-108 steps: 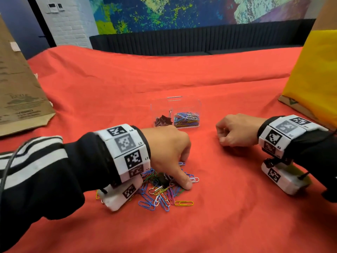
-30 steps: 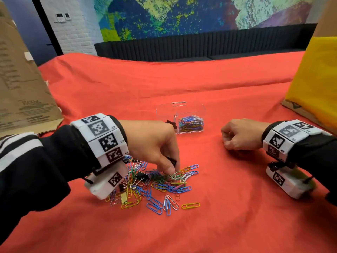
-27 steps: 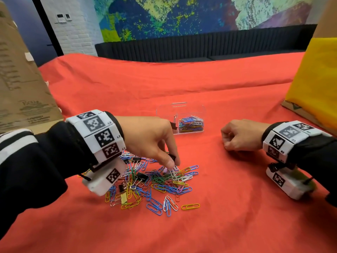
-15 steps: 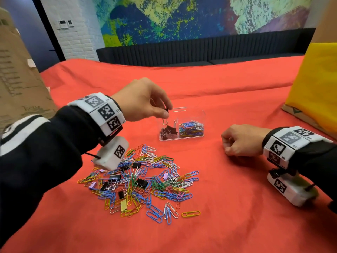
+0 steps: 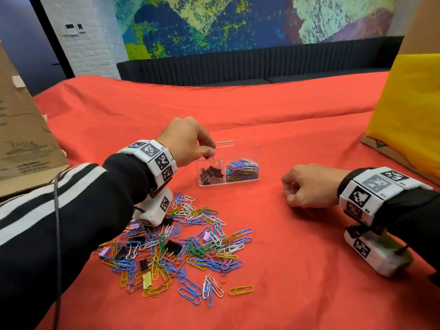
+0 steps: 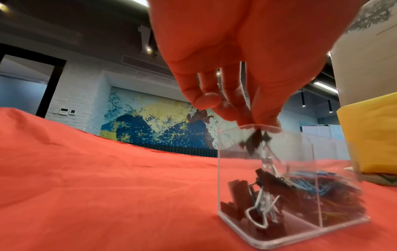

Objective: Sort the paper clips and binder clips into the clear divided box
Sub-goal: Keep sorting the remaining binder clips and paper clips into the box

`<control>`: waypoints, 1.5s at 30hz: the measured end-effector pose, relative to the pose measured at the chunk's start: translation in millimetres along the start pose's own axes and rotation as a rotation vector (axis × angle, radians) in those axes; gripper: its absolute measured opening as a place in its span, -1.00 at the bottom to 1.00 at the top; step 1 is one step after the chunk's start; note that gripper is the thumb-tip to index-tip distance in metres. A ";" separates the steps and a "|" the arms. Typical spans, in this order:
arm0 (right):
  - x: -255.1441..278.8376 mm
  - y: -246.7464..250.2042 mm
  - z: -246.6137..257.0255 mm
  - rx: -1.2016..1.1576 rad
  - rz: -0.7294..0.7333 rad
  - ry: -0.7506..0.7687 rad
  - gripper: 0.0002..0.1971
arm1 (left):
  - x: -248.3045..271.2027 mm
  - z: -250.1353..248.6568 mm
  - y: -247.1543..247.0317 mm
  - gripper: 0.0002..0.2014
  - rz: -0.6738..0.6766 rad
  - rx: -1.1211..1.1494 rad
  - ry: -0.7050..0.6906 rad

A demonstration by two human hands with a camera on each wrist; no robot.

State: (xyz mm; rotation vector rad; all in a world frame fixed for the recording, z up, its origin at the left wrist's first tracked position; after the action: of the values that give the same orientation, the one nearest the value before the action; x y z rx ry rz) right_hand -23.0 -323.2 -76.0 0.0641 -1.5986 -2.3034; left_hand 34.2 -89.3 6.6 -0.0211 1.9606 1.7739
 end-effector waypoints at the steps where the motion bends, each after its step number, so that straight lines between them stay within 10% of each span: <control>1: 0.0 -0.2 0.5 0.002 0.002 0.004 -0.94 | 3.4 -1.0 0.5 -0.89 -0.006 -0.001 -0.020; 5: 1.0 -1.1 2.6 0.005 0.004 0.011 -0.91 | 25.4 -17.8 6.5 -0.85 0.065 0.032 -0.157; 14: 3.2 0.4 4.8 -0.001 0.000 -0.001 -0.90 | 104.8 -62.9 -22.2 -0.68 0.721 -0.089 -0.390; 45: 1.6 -1.5 0.7 -0.010 0.003 -0.020 -0.90 | 110.4 -56.1 -29.1 -0.82 0.684 0.045 -0.336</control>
State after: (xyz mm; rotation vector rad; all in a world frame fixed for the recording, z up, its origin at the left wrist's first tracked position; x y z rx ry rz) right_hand -25.1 -322.5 -76.9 0.0359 -1.5955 -2.3170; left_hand -72.5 -112.3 -58.8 1.0024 1.8700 1.9503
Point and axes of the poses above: each hand's wrist, its own x-axis away from the middle knuckle, its own y-axis out of the back of the hand, z = x × y, the point moved 7 cm from there along -x, towards the middle knuckle, and after that the axes turned 12 degrees about -x, right-handed, at the moved point
